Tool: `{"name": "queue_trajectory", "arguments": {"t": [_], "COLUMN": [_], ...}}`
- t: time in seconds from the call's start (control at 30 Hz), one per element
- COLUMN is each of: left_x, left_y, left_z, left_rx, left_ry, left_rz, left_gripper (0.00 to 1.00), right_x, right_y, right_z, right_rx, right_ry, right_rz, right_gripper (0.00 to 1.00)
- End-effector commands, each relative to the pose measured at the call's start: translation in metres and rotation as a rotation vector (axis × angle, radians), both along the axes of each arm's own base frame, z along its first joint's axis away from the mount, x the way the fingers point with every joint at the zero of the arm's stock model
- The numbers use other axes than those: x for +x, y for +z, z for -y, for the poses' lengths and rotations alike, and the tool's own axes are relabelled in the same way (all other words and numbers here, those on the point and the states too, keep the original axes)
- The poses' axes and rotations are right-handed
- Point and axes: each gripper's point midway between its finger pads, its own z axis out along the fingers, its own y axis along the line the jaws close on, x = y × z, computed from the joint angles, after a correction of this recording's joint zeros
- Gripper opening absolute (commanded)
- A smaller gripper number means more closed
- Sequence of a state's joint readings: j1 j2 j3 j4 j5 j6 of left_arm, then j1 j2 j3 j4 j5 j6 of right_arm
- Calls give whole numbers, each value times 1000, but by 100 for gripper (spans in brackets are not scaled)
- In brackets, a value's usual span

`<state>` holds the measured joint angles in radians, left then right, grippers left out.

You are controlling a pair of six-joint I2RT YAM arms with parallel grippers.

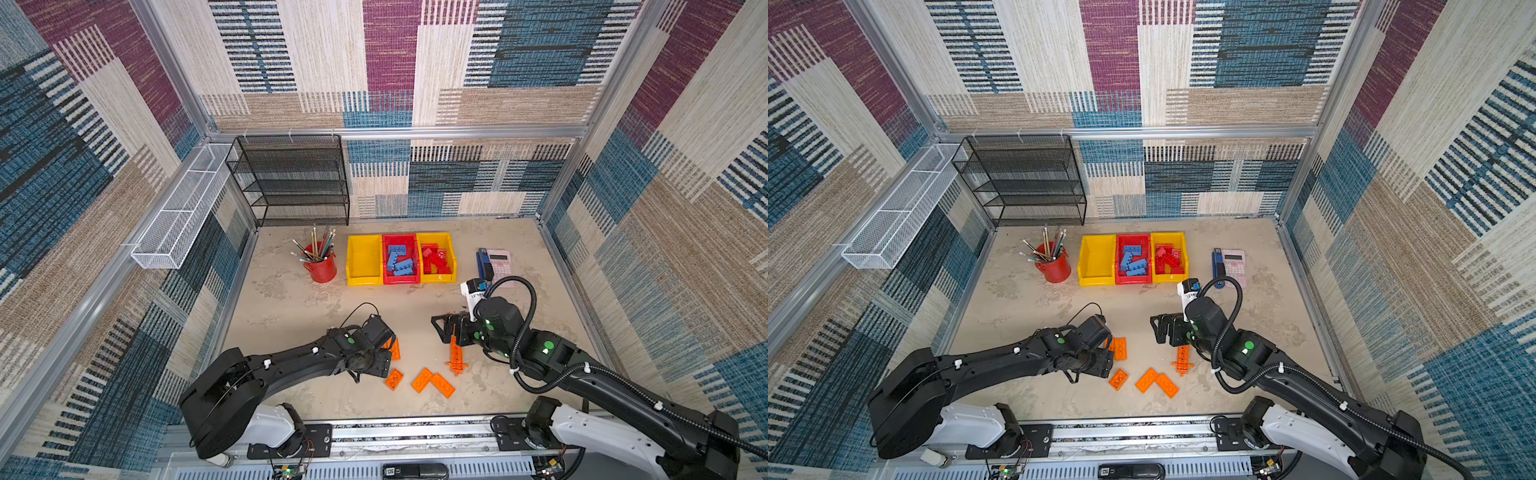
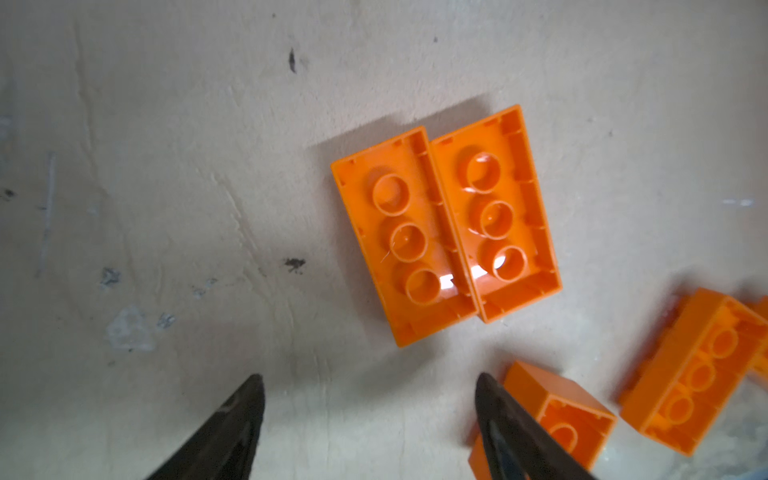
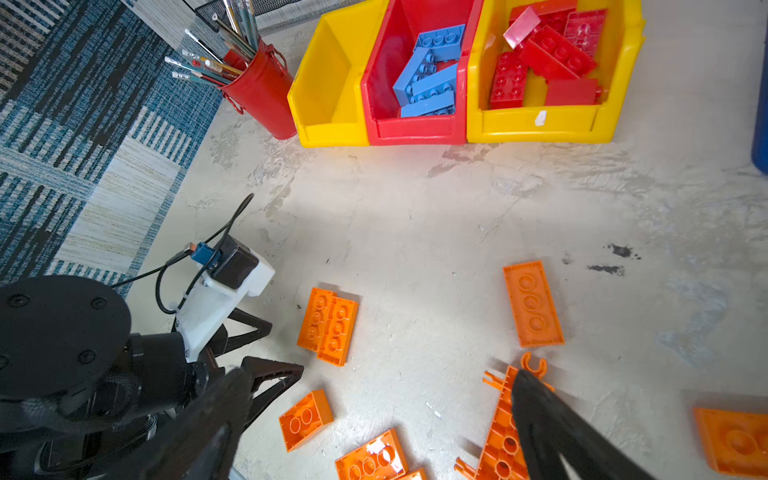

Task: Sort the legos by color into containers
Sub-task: 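Move the left gripper back over the orange bricks near the robot, then lower the left gripper onto an orange 2x4 brick and close it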

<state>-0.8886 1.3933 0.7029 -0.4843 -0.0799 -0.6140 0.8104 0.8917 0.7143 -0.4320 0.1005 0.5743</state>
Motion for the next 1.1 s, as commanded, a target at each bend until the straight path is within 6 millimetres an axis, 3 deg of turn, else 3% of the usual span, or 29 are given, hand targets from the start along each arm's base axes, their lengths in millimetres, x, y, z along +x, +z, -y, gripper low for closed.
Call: {"name": "queue_trajectory", "arguments": {"t": [0.0,0.4,0.83,1.07], "left_x": [5,25,40,37], "left_y": [-2,-16,-15,7], "left_z": [1,-1,-44,-24], "left_rx": [11,77,105,-32], "left_ry": [16,19,117,131], "left_rz": [10,25,9,-3], "left_gripper": [80,80,80,80], "right_x": [2,5,9,9], "right_y": [1,3,0,0], "right_z": [4,5,2,2], "right_rx": [-7,-25,-49,-52], "right_ry": [-23,-28,-21,-17], "right_rz": [11,22,25,36], "right_gripper": [99,99,99,99]}}
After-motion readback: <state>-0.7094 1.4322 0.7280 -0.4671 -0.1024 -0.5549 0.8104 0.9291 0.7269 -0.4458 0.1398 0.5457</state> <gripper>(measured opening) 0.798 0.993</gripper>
